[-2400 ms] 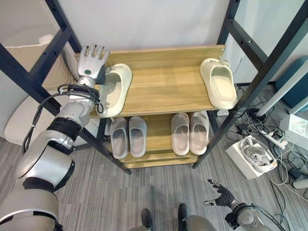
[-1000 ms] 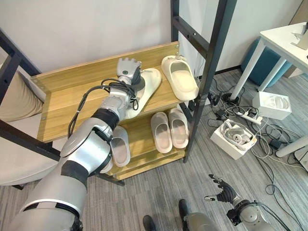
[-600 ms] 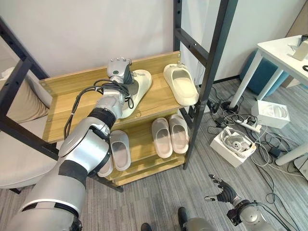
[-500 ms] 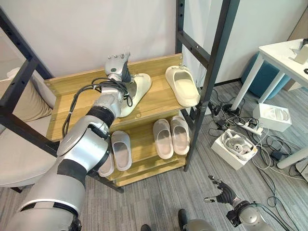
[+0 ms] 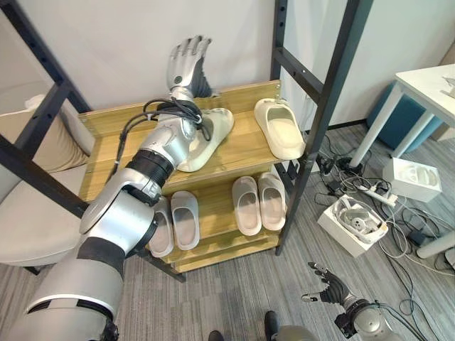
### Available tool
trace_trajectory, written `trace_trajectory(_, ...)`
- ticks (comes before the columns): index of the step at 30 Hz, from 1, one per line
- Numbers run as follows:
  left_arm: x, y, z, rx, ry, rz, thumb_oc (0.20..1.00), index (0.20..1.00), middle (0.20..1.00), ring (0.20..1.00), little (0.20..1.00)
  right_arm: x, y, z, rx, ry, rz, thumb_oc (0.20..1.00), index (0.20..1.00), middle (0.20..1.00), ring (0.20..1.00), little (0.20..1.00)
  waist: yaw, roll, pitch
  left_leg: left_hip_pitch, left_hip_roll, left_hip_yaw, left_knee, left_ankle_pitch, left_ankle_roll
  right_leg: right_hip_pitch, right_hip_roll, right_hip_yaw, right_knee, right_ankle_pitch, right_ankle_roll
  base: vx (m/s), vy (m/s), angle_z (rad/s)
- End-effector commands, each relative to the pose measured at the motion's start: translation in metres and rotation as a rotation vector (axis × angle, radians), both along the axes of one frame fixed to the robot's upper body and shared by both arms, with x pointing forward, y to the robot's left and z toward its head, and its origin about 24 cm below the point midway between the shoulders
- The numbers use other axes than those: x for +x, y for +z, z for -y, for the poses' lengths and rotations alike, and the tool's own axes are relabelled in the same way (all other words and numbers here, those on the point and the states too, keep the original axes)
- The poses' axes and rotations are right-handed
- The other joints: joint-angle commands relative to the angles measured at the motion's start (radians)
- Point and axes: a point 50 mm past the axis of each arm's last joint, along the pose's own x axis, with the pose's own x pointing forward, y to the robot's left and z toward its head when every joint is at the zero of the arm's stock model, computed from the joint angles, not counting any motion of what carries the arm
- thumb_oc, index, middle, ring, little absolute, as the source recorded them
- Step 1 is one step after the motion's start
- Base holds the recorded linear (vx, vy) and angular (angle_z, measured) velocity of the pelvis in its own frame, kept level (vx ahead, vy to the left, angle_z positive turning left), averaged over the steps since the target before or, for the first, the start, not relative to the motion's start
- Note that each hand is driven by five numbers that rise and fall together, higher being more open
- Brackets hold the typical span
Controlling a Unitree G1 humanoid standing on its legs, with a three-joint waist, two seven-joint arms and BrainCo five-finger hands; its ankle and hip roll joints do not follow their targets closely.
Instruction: Arrange the slippers neatly on the shoe rack.
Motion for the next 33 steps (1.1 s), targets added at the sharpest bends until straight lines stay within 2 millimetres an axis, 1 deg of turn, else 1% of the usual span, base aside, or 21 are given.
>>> trace_trajectory(1,0.007,0.001,-0.020,-0.204,0.016,-0.047,1.000,1.000,1.000,1.000,1.000,0.000,0.000,-0.009,0.061,-0.066,0.033,1.000,1.000,1.000,1.000,1.000,0.019,-0.054,0.004,0.061,-0.038,-0.055,-0.005,-0.083,-0.019,0.140,-0.090,-0.065,-0.194,0.097,0.129,-0.01,0.004,0.24)
trace_trajectory(2,0.006,-0.006,-0.024,-0.289,-0.019,-0.073,1.000,1.000,1.000,1.000,1.000,-0.001,-0.002,-0.008,0.058,-0.075,0.025,1.000,1.000,1.000,1.000,1.000,0.027,-0.051,0.003,0.060,-0.039,-0.058,-0.005,-0.082,-0.019,0.142,-0.091,-0.071,-0.194,0.096,0.129,0.00,0.001,0.20)
trace_trajectory(3,0.004,-0.013,-0.026,-0.334,-0.039,-0.091,1.000,1.000,1.000,1.000,1.000,-0.001,-0.004,-0.011,0.064,-0.076,0.016,1.000,1.000,1.000,1.000,1.000,0.034,-0.049,0.003,0.061,-0.040,-0.063,-0.005,-0.081,-0.018,0.146,-0.092,-0.077,-0.194,0.096,0.128,0.00,0.001,0.15)
trace_trajectory(4,0.004,-0.013,-0.026,-0.334,-0.038,-0.092,1.000,1.000,1.000,1.000,1.000,-0.001,-0.004,-0.011,0.064,-0.076,0.015,1.000,1.000,1.000,1.000,1.000,0.032,-0.049,0.003,0.061,-0.040,-0.064,-0.005,-0.081,-0.018,0.147,-0.092,-0.078,-0.194,0.096,0.128,-0.01,0.000,0.09)
trace_trajectory(5,0.002,-0.023,-0.030,-0.408,-0.075,-0.127,1.000,1.000,1.000,1.000,1.000,-0.002,-0.005,-0.012,0.063,-0.077,0.005,1.000,1.000,1.000,1.000,1.000,0.038,-0.047,0.003,0.060,-0.041,-0.069,-0.005,-0.079,-0.018,0.150,-0.094,-0.084,-0.195,0.096,0.128,-0.01,0.002,0.14)
trace_trajectory(7,-0.001,-0.031,-0.032,-0.454,-0.104,-0.156,1.000,1.000,1.000,1.000,1.000,-0.003,-0.006,-0.013,0.067,-0.078,-0.003,1.000,1.000,1.000,1.000,1.000,0.045,-0.046,0.001,0.059,-0.041,-0.074,-0.005,-0.078,-0.018,0.152,-0.095,-0.090,-0.195,0.096,0.127,-0.01,0.000,0.24)
trace_trajectory(9,-0.005,-0.048,-0.037,-0.544,-0.155,-0.224,1.000,1.000,1.000,1.000,1.000,-0.004,-0.007,-0.011,0.066,-0.091,-0.009,1.000,1.000,1.000,1.000,1.000,0.053,-0.044,0.001,0.057,-0.042,-0.080,-0.005,-0.074,-0.017,0.155,-0.097,-0.097,-0.195,0.096,0.127,-0.01,0.000,0.16)
trace_trajectory(11,-0.008,-0.062,-0.035,-0.596,-0.211,-0.295,1.000,1.000,1.000,1.000,1.000,-0.005,-0.008,-0.009,0.063,-0.100,-0.017,1.000,1.000,1.000,1.000,1.000,0.058,-0.042,-0.001,0.055,-0.044,-0.086,-0.005,-0.073,-0.016,0.158,-0.097,-0.099,-0.196,0.097,0.127,-0.01,0.007,0.09)
trace_trajectory(12,-0.009,-0.073,-0.035,-0.650,-0.230,-0.344,1.000,1.000,1.000,1.000,1.000,-0.004,-0.008,-0.009,0.061,-0.101,-0.018,1.000,1.000,1.000,1.000,1.000,0.060,-0.041,0.000,0.055,-0.044,-0.087,-0.005,-0.072,-0.016,0.158,-0.097,-0.101,-0.196,0.097,0.126,-0.03,0.020,0.14)
trace_trajectory(13,-0.011,-0.096,-0.032,-0.796,-0.287,-0.458,1.000,1.000,1.000,1.000,1.000,-0.001,-0.007,-0.009,0.057,-0.102,-0.018,1.000,1.000,1.000,1.000,1.000,0.059,-0.038,-0.002,0.054,-0.044,-0.089,-0.005,-0.069,-0.015,0.157,-0.099,-0.103,-0.195,0.101,0.127,-0.03,0.019,0.15)
trace_trajectory(14,-0.011,-0.096,-0.033,-0.796,-0.287,-0.459,1.000,1.000,1.000,1.000,1.000,-0.001,-0.007,-0.009,0.057,-0.102,-0.018,1.000,1.000,1.000,1.000,1.000,0.059,-0.039,-0.002,0.054,-0.044,-0.089,-0.005,-0.069,-0.015,0.156,-0.099,-0.103,-0.195,0.101,0.127,-0.02,0.015,0.13)
trace_trajectory(16,-0.016,-0.105,-0.030,-0.868,-0.347,-0.511,1.000,1.000,1.000,1.000,1.000,0.001,-0.006,-0.011,0.061,-0.100,-0.012,1.000,1.000,1.000,1.000,1.000,0.059,-0.038,-0.004,0.053,-0.045,-0.088,-0.005,-0.067,-0.014,0.156,-0.099,-0.103,-0.195,0.103,0.128,-0.01,0.003,0.03)
trace_trajectory(17,-0.021,-0.111,-0.022,-0.913,-0.410,-0.557,1.000,1.000,1.000,1.000,1.000,0.002,-0.006,-0.011,0.058,-0.093,-0.015,1.000,1.000,1.000,1.000,1.000,0.058,-0.037,-0.007,0.053,-0.045,-0.087,-0.005,-0.068,-0.013,0.155,-0.100,-0.101,-0.194,0.105,0.129,0.00,0.000,0.00)
trace_trajectory(19,-0.029,-0.117,-0.003,-0.992,-0.532,-0.626,1.000,1.000,1.000,1.000,1.000,0.001,-0.008,-0.013,0.052,-0.082,-0.032,1.000,1.000,1.000,1.000,1.000,0.056,-0.036,-0.010,0.056,-0.047,-0.085,-0.005,-0.067,-0.013,0.155,-0.101,-0.097,-0.193,0.107,0.130,0.00,0.000,0.00)
trace_trajectory(20,-0.032,-0.117,0.004,-1.004,-0.566,-0.645,1.000,1.000,1.000,1.000,1.000,0.000,-0.010,-0.013,0.047,-0.079,-0.041,1.000,1.000,1.000,1.000,1.000,0.054,-0.036,-0.011,0.056,-0.046,-0.084,-0.005,-0.067,-0.012,0.154,-0.102,-0.097,-0.192,0.108,0.131,-0.03,0.018,-0.04)
trace_trajectory(21,-0.035,-0.119,0.021,-1.025,-0.628,-0.688,1.000,1.000,1.000,1.000,1.000,0.000,-0.012,-0.016,0.045,-0.068,-0.053,1.000,1.000,1.000,1.000,1.000,0.052,-0.038,-0.011,0.055,-0.046,-0.084,-0.005,-0.064,-0.011,0.154,-0.103,-0.096,-0.191,0.111,0.131,-0.02,0.010,-0.06)
trace_trajectory(24,-0.037,-0.117,0.043,-1.045,-0.683,-0.717,1.000,1.000,1.000,1.000,1.000,0.001,-0.012,-0.020,0.031,-0.031,-0.057,1.000,1.000,1.000,1.000,1.000,0.046,-0.039,-0.013,0.057,-0.047,-0.081,-0.005,-0.065,-0.011,0.153,-0.105,-0.092,-0.192,0.113,0.131,-0.01,0.005,-0.07)
trace_trajectory(25,-0.037,-0.117,0.055,-1.055,-0.703,-0.731,1.000,1.000,1.000,1.000,1.000,0.002,-0.012,-0.022,0.023,-0.010,-0.058,1.000,1.000,1.000,1.000,1.000,0.042,-0.040,-0.012,0.056,-0.048,-0.080,-0.005,-0.065,-0.010,0.150,-0.105,-0.088,-0.191,0.115,0.131,-0.01,-0.006,-0.10)
trace_trajectory(31,-0.033,-0.109,0.086,-1.067,-0.721,-0.735,1.000,1.000,1.000,1.000,1.000,0.001,-0.014,-0.024,0.010,0.005,-0.067,1.000,1.000,1.000,1.000,1.000,0.023,-0.039,-0.006,0.059,-0.049,-0.073,-0.005,-0.067,-0.008,0.145,-0.106,-0.078,-0.191,0.117,0.129,0.00,-0.006,-0.06)
trace_trajectory(32,-0.032,-0.109,0.087,-1.067,-0.722,-0.735,1.000,1.000,1.000,1.000,1.000,0.001,-0.014,-0.024,0.010,0.005,-0.067,1.000,1.000,1.000,1.000,1.000,0.023,-0.038,-0.005,0.059,-0.049,-0.073,-0.005,-0.067,-0.008,0.145,-0.105,-0.078,-0.191,0.117,0.129,0.00,0.000,0.00)
trace_trajectory(33,-0.026,-0.106,0.089,-1.026,-0.680,-0.722,1.000,1.000,1.000,1.000,1.000,-0.002,-0.016,-0.022,0.010,0.003,-0.082,1.000,1.000,1.000,1.000,1.000,0.015,-0.037,-0.004,0.062,-0.048,-0.069,-0.005,-0.068,-0.009,0.145,-0.105,-0.075,-0.191,0.118,0.128,-0.01,-0.018,0.05)
